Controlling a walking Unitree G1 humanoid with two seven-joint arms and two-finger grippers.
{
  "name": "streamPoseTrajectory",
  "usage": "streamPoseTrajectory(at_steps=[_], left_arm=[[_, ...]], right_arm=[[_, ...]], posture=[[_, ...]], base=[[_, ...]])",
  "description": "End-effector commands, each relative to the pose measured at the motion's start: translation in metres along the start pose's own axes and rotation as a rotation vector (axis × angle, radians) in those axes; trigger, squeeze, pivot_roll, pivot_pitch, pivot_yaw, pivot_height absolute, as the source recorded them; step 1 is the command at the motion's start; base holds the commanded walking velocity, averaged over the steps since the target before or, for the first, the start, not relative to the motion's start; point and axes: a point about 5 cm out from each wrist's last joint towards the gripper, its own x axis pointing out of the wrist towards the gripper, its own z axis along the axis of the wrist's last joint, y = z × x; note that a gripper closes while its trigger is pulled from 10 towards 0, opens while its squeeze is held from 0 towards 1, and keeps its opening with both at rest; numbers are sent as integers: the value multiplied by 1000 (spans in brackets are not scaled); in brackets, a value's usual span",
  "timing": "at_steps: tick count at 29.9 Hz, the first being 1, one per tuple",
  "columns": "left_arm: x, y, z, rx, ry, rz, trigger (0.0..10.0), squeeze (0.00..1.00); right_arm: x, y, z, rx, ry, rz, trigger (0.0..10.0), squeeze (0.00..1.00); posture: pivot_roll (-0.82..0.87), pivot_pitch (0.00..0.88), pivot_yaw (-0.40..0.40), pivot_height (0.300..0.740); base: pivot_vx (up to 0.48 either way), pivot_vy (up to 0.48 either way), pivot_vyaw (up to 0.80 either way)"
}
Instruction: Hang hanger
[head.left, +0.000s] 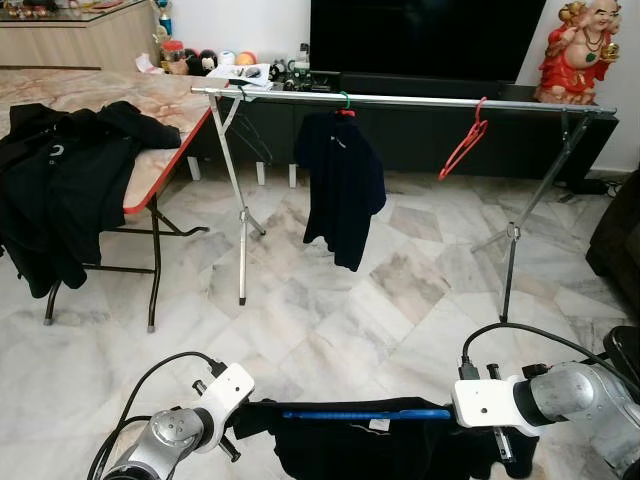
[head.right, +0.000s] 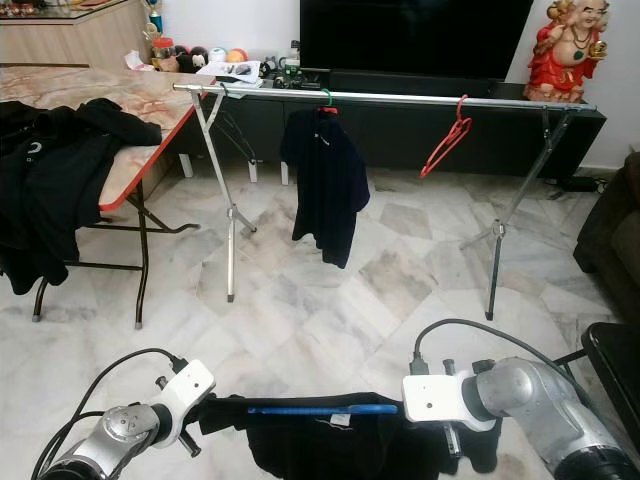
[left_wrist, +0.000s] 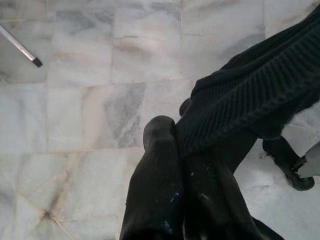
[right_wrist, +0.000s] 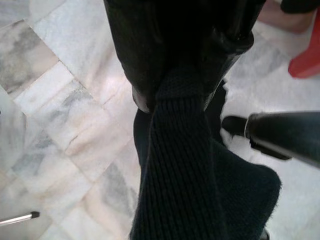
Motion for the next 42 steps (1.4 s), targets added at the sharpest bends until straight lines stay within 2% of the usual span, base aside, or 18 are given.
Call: streamPoseTrajectory(at_steps=[1,6,10,11,16,20,22,24,29,38,39,42], left_arm=[[-9,16,-7,27,46,48,0,0],[-11,22,2,47,18,42,0,0],[-14,27,7,67,6,17,0,0],[-16,28,8,85,9,-3,0,0],[-18,25,4,114,36,-63,0,0],[-18,20,1,120,51,-81,0,0],[-21,18,5,80,33,-118,0,0],[-22,19,6,74,23,-122,0,0],[-31,38,32,53,-79,-64,0,0],[-33,42,37,57,-96,-58,0,0],[-47,39,58,48,-186,-172,0,0],[-60,26,76,72,-266,-307,0,0]], right_arm=[[-6,-2,-13,-4,93,-10,0,0],[1,-1,-19,-28,160,-21,0,0],[5,-9,-19,-25,181,-101,0,0],[7,-15,-17,-3,165,-159,0,0],[13,-22,-9,35,111,-219,0,0],[21,-19,-5,63,73,-214,0,0],[29,-10,-9,52,101,-173,0,0],[30,-8,-9,48,109,-162,0,0],[40,9,-20,14,196,-68,0,0],[42,11,-21,22,205,-65,0,0],[50,5,-25,77,271,-176,0,0],[60,1,-21,167,273,-275,0,0]], posture=[[62,62,-10,740],[67,61,-10,740],[72,62,-10,740],[75,62,-9,740],[69,61,-9,740],[72,61,-9,740],[71,62,-10,740],[71,62,-10,740],[79,62,-12,740],[79,62,-12,740],[84,54,-10,740],[90,52,-10,740]], base=[[0,0,0],[0,0,0],[0,0,0],[0,0,0],[0,0,0],[0,0,0],[0,0,0],[0,0,0],[0,0,0],[0,0,0],[0,0,0],[0,0,0]])
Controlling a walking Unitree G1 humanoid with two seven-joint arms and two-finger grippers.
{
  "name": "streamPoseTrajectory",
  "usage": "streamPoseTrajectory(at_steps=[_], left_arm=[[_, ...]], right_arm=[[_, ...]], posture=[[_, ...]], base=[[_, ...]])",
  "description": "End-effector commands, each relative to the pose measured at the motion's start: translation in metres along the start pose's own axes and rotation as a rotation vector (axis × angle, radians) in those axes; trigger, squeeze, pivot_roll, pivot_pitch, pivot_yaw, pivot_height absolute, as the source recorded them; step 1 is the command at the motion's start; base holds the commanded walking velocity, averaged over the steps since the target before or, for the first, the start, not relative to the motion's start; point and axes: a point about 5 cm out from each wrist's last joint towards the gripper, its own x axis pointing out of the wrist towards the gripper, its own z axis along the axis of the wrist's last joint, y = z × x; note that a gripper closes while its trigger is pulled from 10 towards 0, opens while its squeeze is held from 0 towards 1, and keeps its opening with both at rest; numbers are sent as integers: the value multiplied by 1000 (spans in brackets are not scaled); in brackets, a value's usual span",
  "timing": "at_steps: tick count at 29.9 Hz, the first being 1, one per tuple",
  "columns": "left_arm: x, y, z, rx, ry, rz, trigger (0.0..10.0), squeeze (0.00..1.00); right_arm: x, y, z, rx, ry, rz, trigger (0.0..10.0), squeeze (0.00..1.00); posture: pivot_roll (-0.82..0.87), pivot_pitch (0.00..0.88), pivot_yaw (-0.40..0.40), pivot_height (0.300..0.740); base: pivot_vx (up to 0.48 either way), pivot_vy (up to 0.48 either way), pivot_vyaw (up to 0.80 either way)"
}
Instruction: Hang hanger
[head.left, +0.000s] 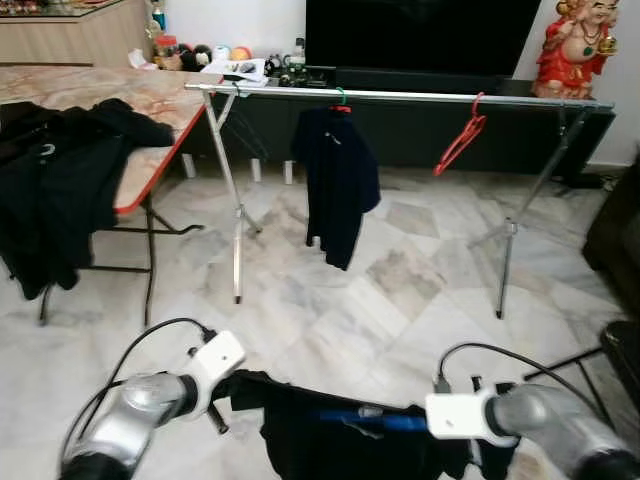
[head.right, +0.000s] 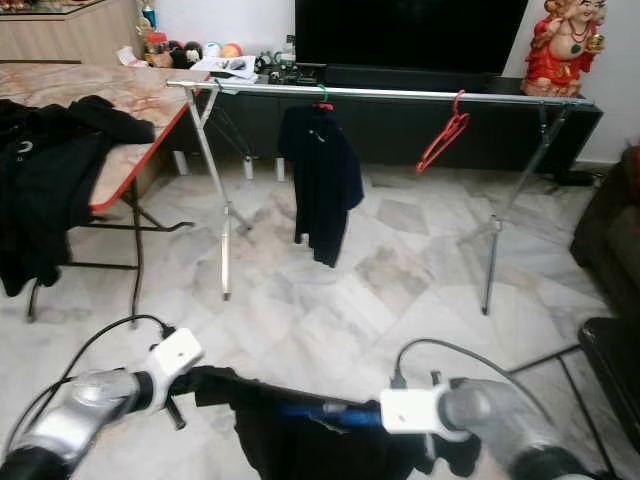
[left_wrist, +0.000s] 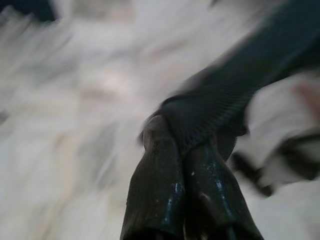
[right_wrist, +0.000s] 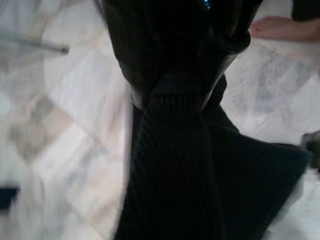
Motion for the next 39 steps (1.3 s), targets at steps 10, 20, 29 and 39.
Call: streamPoseTrajectory(at_steps=[10,20,29,39], left_arm=[[-12,-19,37,39,-83,-172,0,0],[-20,-54,57,12,-179,-420,10000,1000],[-26,-58,63,-18,-215,-448,10000,1000],[-24,-31,48,-2,-150,-221,10000,1000]], right_arm=[[14,2,28,222,-149,-36,0,0],[16,-7,59,358,-328,-25,0,0],[14,-26,68,435,-338,-162,0,0],[7,-17,69,219,-426,41,0,0]], posture=[[94,39,-1,740],[97,44,-2,740],[105,48,-7,740],[110,52,-12,740]], base=[[0,0,0],[0,0,0],[0,0,0],[0,0,0]])
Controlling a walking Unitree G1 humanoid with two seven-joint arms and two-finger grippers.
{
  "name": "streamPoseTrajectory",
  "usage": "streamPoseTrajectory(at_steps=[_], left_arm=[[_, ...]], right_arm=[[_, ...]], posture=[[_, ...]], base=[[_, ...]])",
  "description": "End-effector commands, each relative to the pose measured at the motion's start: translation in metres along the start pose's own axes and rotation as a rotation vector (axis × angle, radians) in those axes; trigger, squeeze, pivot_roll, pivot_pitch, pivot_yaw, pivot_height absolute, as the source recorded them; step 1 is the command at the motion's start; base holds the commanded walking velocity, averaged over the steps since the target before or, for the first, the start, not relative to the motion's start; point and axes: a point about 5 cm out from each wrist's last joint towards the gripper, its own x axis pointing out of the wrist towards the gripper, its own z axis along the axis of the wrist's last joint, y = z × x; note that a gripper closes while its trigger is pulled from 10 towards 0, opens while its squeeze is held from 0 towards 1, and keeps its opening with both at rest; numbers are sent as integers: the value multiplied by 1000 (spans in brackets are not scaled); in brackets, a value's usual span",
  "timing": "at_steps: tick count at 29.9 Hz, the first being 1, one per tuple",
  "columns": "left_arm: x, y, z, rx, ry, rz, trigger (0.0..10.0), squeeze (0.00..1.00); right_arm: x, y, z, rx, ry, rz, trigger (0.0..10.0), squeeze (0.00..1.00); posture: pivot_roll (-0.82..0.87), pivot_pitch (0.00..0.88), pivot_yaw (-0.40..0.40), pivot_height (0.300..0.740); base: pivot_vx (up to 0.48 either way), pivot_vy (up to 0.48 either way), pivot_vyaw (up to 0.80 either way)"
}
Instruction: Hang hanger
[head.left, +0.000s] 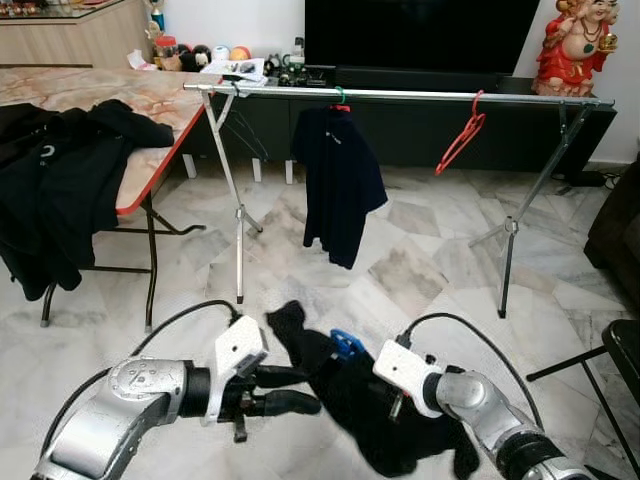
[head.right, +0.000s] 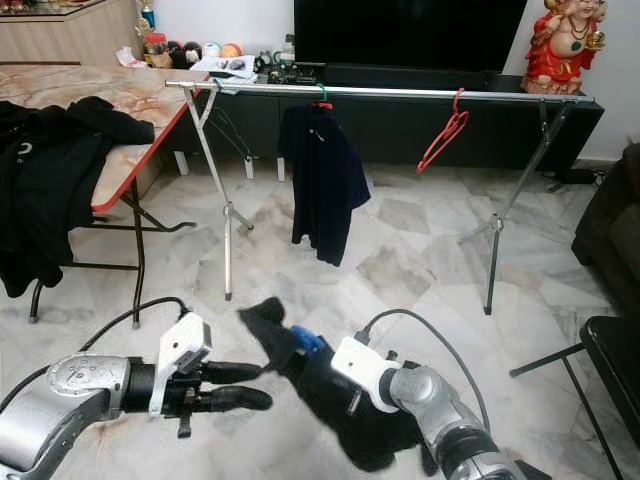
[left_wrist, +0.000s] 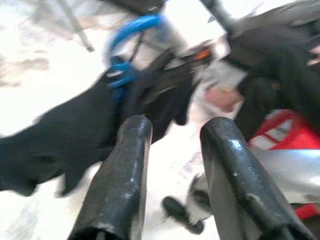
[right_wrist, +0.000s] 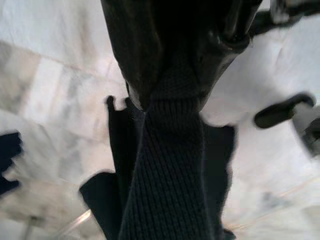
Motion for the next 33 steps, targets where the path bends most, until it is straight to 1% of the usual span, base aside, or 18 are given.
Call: streamPoseTrajectory(at_steps=[1,2,3,4,5,6,9,12,13,16,20,24,25,26,27,31,33], left_arm=[[-5,6,-1,40,40,34,10000,1000],[-6,6,-3,43,56,30,10000,1000],[-6,6,-3,43,56,30,10000,1000],[-7,5,-9,51,92,21,10000,1000],[-8,5,-12,55,107,19,10000,1000],[-8,5,-18,76,148,19,10000,1000],[-7,6,-21,90,165,12,10000,1000],[-6,5,-21,87,158,3,10000,1000],[-4,4,-20,87,152,-16,10000,0],[0,-1,-19,87,140,-75,10000,0],[1,-6,-16,87,136,-158,10000,0],[5,-3,-16,107,151,-157,10000,0],[6,-3,-16,112,152,-157,10000,200],[8,-3,-17,124,155,-153,10000,235],[11,-3,-16,136,153,-148,10000,0],[12,-2,-16,120,151,-140,10000,0],[11,-1,-16,114,155,-132,10000,0]], right_arm=[[-5,-1,5,-86,-27,89,0,0],[-8,0,3,-119,-17,125,0,0],[-8,0,3,-119,-17,125,0,0],[-13,0,-2,-166,17,189,0,0],[-15,0,-5,-187,30,215,0,0],[-19,0,-6,-204,35,263,0,0],[-21,-1,-3,-214,17,292,0,0],[-21,-2,0,-214,4,298,0,0],[-20,-2,2,-221,-4,302,0,0],[-19,-3,10,-239,-30,319,0,0],[-18,-1,17,-266,-62,354,0,0],[-17,0,26,-287,-100,388,0,0],[-17,0,29,-295,-108,400,0,0],[-17,1,31,-304,-117,414,0,0],[-17,2,35,-316,-131,431,0,0],[-16,3,39,-331,-146,433,0,0],[-17,3,45,-345,-169,450,0,0]], posture=[[110,52,-12,740],[109,53,-14,740],[109,53,-14,740],[108,53,-14,740],[107,54,-15,740],[107,54,-15,740],[107,54,-15,740],[107,54,-15,740],[107,54,-15,740],[111,54,-16,740],[111,54,-17,740],[113,53,-16,740],[113,53,-16,740],[110,53,-16,740],[110,53,-16,740],[109,54,-16,740],[114,55,-16,740]], base=[[0,0,0],[0,0,0],[0,0,0],[0,0,0],[0,0,0],[0,0,0],[0,0,0],[0,0,0],[0,0,0],[0,0,0],[0,0,0],[0,0,0],[0,0,0],[0,0,0],[0,0,0],[0,0,0],[0,0,0]])
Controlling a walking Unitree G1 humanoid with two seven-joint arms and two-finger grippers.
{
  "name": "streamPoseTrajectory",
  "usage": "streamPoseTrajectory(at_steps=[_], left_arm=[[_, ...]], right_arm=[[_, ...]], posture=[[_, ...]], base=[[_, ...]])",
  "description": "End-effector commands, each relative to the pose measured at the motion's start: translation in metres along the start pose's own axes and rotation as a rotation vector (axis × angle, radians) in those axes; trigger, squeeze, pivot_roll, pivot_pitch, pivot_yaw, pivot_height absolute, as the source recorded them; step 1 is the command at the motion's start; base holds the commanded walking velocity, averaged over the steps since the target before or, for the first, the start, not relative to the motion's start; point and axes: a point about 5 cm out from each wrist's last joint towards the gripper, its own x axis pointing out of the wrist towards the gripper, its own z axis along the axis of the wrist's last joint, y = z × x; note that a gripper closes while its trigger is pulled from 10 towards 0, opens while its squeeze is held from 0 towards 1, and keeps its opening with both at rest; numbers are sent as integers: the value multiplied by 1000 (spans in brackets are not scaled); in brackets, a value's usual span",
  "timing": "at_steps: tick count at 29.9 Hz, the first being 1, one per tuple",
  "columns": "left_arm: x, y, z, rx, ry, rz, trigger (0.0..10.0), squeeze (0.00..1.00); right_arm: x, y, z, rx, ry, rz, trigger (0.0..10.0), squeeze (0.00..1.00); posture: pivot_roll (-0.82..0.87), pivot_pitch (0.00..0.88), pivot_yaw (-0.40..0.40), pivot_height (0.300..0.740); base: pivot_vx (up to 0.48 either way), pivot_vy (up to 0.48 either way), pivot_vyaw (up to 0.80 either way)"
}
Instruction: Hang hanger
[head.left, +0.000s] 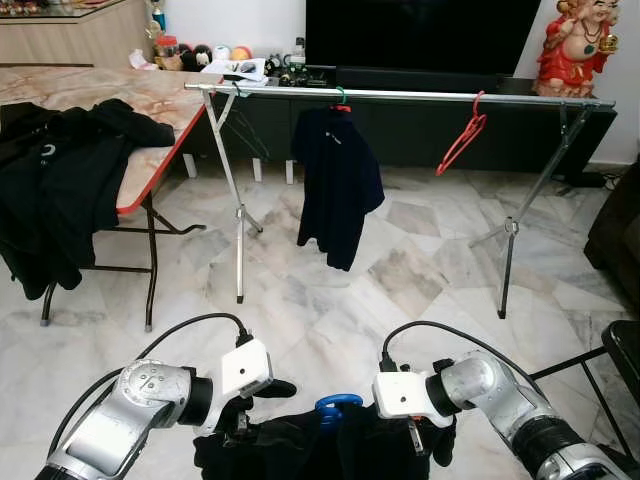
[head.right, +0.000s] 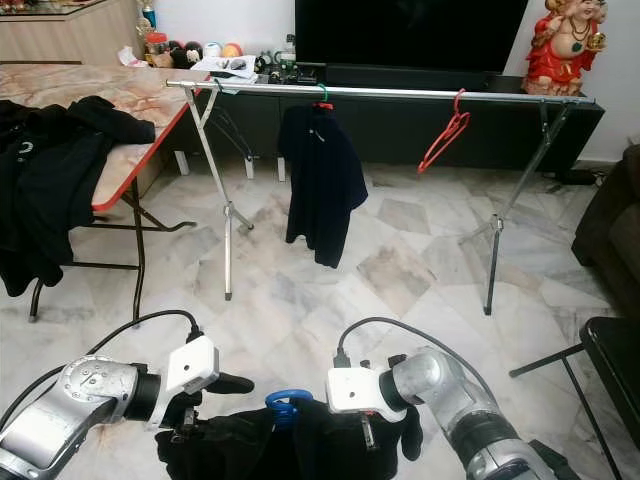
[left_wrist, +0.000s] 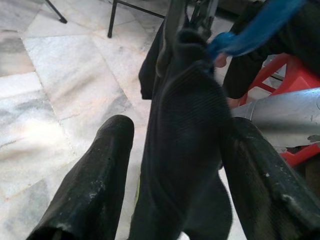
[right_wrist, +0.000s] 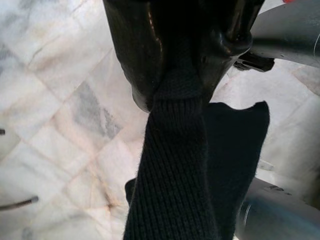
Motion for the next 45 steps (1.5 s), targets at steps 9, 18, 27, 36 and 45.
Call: streamPoseTrajectory(at_steps=[9,18,27,36,45], left_arm=[[-1,0,-2,-23,21,-25,10000,0],[0,0,-3,-33,23,-28,10000,0],[1,-1,-4,-58,21,-21,0,0],[1,-2,-3,-61,21,-28,0,0],[1,0,-3,-62,27,-13,0,0]], right_arm=[[-4,-16,30,-94,-87,-23,0,0],[4,-20,48,-106,-139,-42,0,0],[6,-22,57,-104,-169,-48,0,0],[5,-23,59,-95,-176,-53,0,0],[5,-23,61,-80,-184,-57,0,0]], posture=[[111,54,-16,740],[112,52,-19,740],[113,46,-20,740],[111,47,-21,740],[111,50,-22,740]], base=[[0,0,0],[0,0,0],[0,0,0],[0,0,0],[0,0,0]])
